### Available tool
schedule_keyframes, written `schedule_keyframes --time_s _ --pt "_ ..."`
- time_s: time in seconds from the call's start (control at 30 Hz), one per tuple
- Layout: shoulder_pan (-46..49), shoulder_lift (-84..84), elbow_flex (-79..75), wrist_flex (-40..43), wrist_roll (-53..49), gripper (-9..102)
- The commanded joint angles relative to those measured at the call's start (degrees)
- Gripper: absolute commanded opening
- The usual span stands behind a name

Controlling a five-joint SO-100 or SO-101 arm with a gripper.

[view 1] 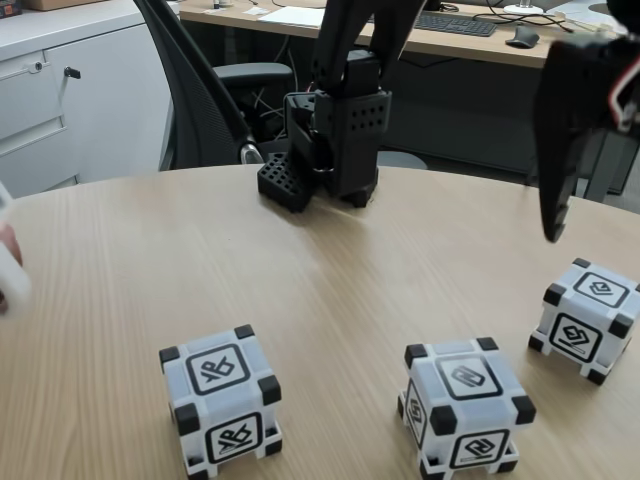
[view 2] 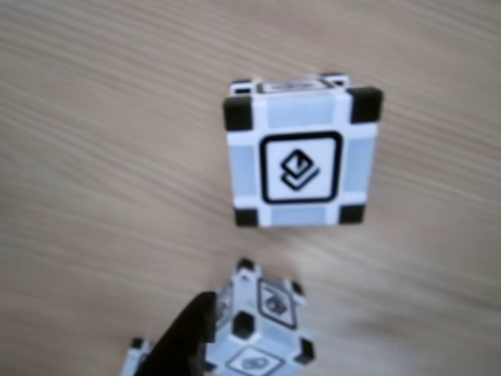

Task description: Stack cubes from left to right.

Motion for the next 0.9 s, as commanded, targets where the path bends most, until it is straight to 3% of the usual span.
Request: schedule_keyframes --time_s 0.0,0.43,0.87 --pt "0.0 0.0 -0.4 0.7 0.4 45" --pt "-7.1 -2.1 -0.4 0.7 2.9 45" --pt "-7.8 -2.1 -0.3 0.8 6.9 45"
